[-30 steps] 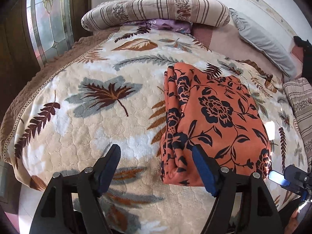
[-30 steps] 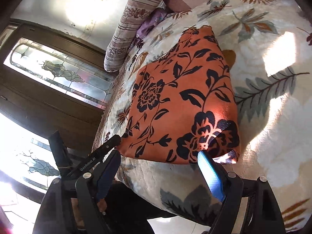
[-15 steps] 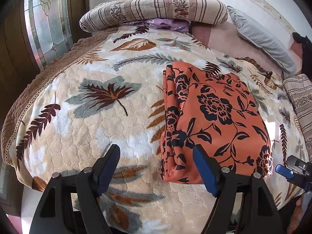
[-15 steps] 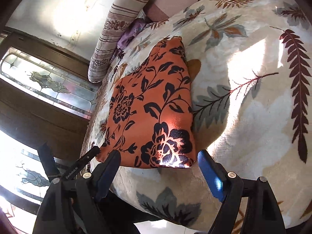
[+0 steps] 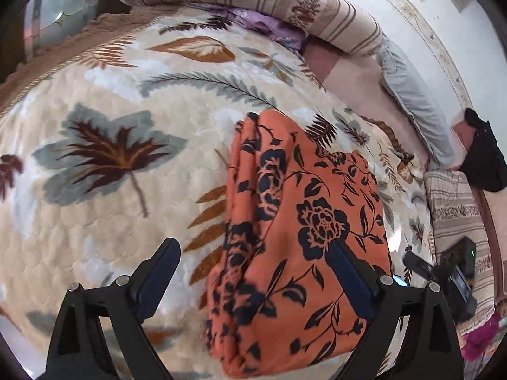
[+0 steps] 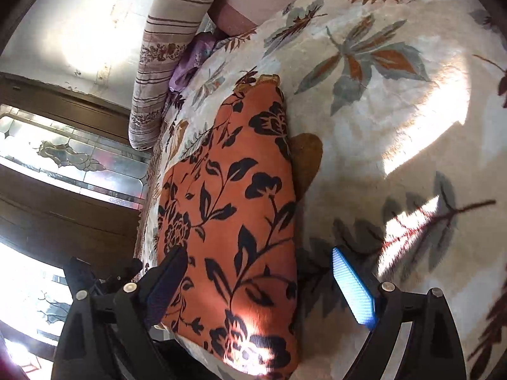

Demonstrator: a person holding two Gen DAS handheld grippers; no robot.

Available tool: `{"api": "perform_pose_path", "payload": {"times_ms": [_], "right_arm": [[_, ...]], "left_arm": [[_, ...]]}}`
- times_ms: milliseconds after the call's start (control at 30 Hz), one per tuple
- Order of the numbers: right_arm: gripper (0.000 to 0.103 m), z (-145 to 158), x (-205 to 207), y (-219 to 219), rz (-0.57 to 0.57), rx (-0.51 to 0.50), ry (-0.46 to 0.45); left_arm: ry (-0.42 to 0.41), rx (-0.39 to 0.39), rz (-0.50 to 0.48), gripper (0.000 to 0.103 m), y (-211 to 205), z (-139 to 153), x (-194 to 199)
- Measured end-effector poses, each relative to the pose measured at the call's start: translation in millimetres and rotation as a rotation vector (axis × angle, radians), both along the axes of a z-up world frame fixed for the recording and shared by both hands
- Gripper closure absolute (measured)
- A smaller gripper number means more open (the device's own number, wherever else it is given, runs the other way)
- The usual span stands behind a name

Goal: Fold small clothes

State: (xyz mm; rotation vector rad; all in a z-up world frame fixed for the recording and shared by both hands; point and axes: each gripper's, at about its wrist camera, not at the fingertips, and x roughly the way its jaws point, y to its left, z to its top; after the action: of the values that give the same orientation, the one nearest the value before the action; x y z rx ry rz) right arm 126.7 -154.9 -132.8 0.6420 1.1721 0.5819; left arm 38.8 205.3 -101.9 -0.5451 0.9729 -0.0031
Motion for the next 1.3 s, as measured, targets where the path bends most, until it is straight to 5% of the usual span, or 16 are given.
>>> {"api": "perform_pose_path", "payload": {"times_ms": [133, 167, 233, 333, 467, 600, 700, 867, 933, 1067, 1167, 1233, 1300], "right_arm": [[0.009, -18.0, 25.7, 21.6, 0.033, -0.001, 0.032], [0.017, -14.7, 26.3, 27.6, 0.051, -0.020, 0.008], [0.055, -9.7, 25.2, 45.0, 0.124, -0.079, -0.006], [0.064, 1.6, 22.2, 55.6, 0.151, -0.152, -0.050], [0.071, 36.5, 13.2, 57.7, 0.177, -0.189, -0.157], [0.071, 78.5, 4.5, 35.7, 0.161, -0.249, -0.280], [0.071, 86.0, 11.1, -11.5, 0.091, -0.279, -0.276], [0.063, 20.9, 30.8, -88.8, -0.050, -0.295, -0.061], [0.043, 13.4, 22.9, -104.8, -0.091, -0.229, -0.046], [0.041, 56.2, 6.7, -102.8, -0.120, -0.223, -0.187], [0.025, 79.4, 1.7, -86.3, -0.081, -0.123, -0.252], [0.018, 64.5, 7.5, -75.0, -0.046, -0.068, -0.224], [0.018, 19.6, 19.6, -70.0, -0.037, -0.086, -0.071]], "left_arm": [[0.106, 0.110, -0.095, 0.010, -20.2, -31.7, 20.1], [0.076, 0.111, -0.087, 0.010, -20.6, -32.7, 18.0], [0.064, 0.125, -0.088, 0.012, -23.2, -32.2, 16.6], [0.040, 0.090, -0.151, 0.048, -32.2, -26.4, 16.5], [0.005, 0.192, -0.142, 0.066, -49.4, -8.9, 16.0], [-0.057, 0.147, -0.176, 0.069, -73.2, 9.2, 30.3], [-0.062, 0.121, -0.243, 0.066, -111.9, 8.5, 50.9], [0.039, 0.164, -0.222, 0.037, -150.7, -23.7, 73.7], [0.017, 0.197, -0.218, 0.037, -148.4, -12.7, 66.4], [-0.049, 0.261, -0.187, 0.032, -138.0, 12.0, 42.5], [-0.052, 0.315, -0.166, 0.026, -135.2, 2.9, 30.3], [0.032, 0.314, -0.175, 0.023, -136.0, -24.2, 39.1], [0.030, 0.277, -0.152, 0.020, -128.7, -23.2, 38.4]]}}
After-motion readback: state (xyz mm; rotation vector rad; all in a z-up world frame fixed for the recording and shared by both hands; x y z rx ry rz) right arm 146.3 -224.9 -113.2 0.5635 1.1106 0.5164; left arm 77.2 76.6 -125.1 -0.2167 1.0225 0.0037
